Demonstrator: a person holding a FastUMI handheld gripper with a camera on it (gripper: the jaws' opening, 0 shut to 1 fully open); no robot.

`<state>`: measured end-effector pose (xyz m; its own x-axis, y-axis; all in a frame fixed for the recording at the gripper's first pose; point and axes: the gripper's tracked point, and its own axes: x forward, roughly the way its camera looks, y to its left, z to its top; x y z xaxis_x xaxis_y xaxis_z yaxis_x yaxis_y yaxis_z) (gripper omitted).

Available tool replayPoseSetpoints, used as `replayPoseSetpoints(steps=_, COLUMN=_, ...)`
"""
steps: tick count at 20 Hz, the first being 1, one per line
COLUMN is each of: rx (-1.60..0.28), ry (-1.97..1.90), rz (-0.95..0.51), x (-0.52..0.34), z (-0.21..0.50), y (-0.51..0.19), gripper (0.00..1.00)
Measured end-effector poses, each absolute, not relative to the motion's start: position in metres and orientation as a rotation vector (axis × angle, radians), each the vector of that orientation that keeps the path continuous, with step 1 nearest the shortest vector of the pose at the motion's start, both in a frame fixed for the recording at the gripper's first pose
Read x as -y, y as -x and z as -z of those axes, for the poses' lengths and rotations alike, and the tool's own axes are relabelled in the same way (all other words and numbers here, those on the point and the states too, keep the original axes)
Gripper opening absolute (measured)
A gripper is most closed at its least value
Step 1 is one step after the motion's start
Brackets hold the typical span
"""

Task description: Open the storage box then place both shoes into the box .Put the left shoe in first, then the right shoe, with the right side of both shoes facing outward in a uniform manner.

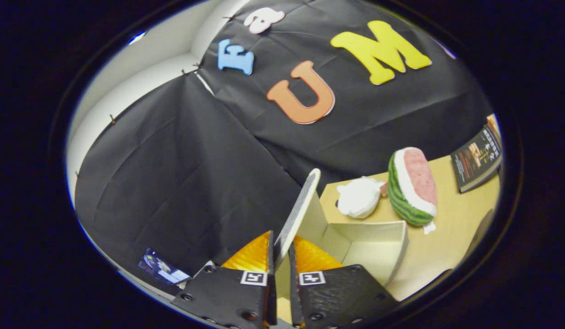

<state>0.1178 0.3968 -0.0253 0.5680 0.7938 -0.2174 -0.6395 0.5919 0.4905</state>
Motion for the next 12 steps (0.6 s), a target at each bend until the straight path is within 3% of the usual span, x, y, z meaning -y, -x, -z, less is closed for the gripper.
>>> replayPoseSetpoints(steps=4, rx=-0.424, ry=-0.300, rz=-0.907, x=-0.454, z=0.024, y=-0.105, gripper=0.25)
replayPoseSetpoints(steps=10, rx=-0.388, ry=-0.251, rz=-0.949, x=-0.511, z=0.023, y=-0.086, gripper=0.84)
replayPoseSetpoints(steps=12, rx=-0.380, ry=-0.253, rz=-0.929, x=-0.511, z=0.021, y=-0.087, gripper=0.88)
